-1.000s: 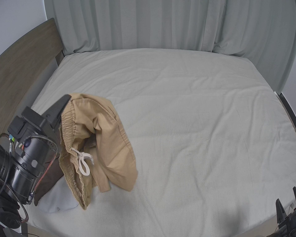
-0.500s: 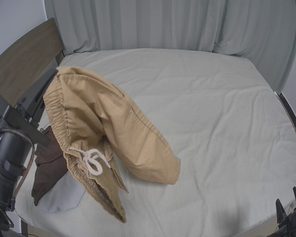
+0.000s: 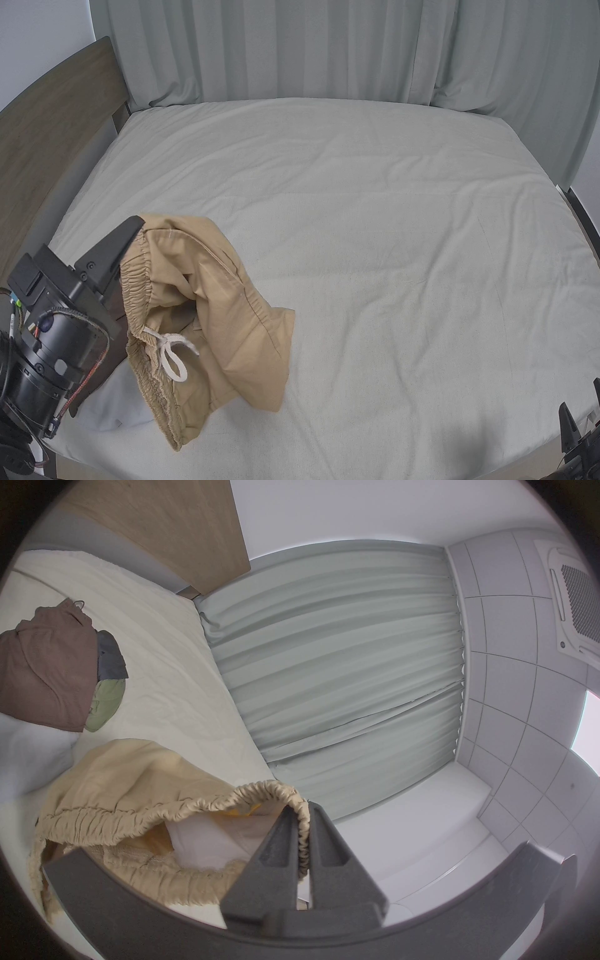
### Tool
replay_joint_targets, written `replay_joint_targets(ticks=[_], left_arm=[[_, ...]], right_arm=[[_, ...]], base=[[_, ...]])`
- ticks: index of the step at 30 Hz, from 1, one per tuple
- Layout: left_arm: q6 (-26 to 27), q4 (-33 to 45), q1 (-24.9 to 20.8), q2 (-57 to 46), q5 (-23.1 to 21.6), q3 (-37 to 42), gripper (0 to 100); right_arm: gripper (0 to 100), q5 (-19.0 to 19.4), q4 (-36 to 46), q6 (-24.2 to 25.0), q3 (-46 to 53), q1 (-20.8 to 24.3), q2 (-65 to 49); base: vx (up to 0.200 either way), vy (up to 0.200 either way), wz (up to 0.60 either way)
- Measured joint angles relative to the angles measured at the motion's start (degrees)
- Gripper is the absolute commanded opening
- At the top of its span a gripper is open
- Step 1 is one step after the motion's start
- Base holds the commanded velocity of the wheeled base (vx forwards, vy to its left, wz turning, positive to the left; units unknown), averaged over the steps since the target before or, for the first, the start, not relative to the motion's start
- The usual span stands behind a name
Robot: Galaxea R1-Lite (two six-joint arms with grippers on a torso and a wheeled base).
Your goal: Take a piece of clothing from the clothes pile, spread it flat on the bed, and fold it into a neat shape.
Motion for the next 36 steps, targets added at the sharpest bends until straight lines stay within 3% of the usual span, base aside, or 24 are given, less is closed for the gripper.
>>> replay_joint_targets(ticks=[8,14,20,28,36], left_arm=[[0.3,0.0,-1.0,4.9,-1.3,0.5,0],[1.0,-2.3,-6.9,13.8,-2.3,-2.5,0],[1.5,-5.5,-14.9,23.9,-4.0,-11.8,0],[2.5,-10.6,-25.3,34.5,-12.2,-25.3,0],[0.6,-12.3,-26.9,36.7,-14.0,-38.6,0]], right_arm=[[100,0.0,0.0,0.0,0.0,0.0,0.0],[100,0.0,0.0,0.0,0.0,0.0,0.0],[100,0.0,0.0,-0.1,0.0,0.0,0.0],[100,0.0,0.0,-0.2,0.0,-0.1,0.0],[100,0.1,-0.1,-0.3,0.0,-0.1,0.0]], base=[[0.000,0.000,0.00],[0.000,0.000,0.00],[0.000,0.000,0.00],[0.000,0.000,0.00],[0.000,0.000,0.00]])
